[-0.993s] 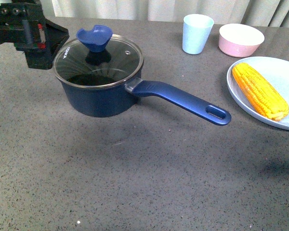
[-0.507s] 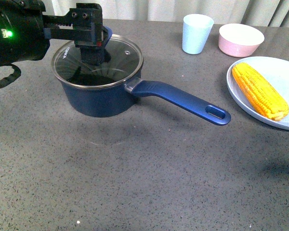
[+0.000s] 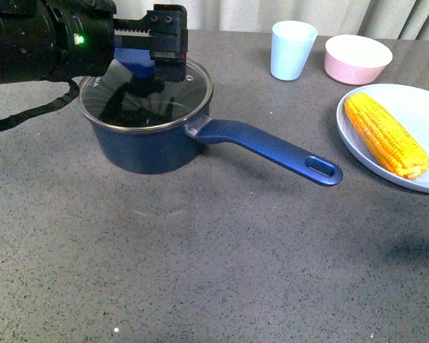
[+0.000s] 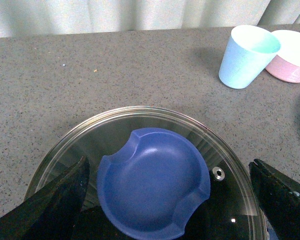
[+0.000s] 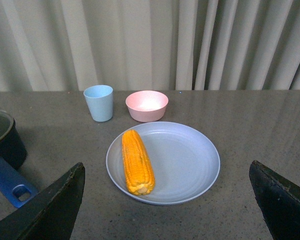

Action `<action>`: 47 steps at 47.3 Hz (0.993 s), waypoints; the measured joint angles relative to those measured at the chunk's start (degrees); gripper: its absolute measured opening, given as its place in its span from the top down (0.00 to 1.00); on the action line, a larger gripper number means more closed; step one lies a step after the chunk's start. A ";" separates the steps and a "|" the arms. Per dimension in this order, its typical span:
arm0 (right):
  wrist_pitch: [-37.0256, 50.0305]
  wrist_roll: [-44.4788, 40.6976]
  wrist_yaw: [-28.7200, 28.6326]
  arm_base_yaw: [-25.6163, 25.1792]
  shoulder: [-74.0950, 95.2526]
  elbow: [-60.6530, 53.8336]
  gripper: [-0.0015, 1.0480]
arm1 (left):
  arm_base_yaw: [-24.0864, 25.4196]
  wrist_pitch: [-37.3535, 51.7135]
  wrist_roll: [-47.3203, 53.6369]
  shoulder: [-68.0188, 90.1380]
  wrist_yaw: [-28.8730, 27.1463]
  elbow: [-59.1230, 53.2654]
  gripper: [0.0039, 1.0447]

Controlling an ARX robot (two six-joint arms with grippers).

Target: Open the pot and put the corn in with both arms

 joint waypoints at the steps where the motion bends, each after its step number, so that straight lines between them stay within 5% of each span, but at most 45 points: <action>1: 0.00 0.02 0.02 0.00 0.00 0.00 0.09 | -0.04 -0.11 0.00 0.20 -0.17 0.33 0.08; 38: 0.00 0.00 0.02 0.00 0.00 0.00 0.09 | -0.20 -4.07 0.87 5.97 -4.22 7.23 0.08; 47: 0.00 0.02 0.02 0.00 0.00 0.00 0.09 | -0.59 -4.98 1.20 6.08 -5.20 7.23 0.36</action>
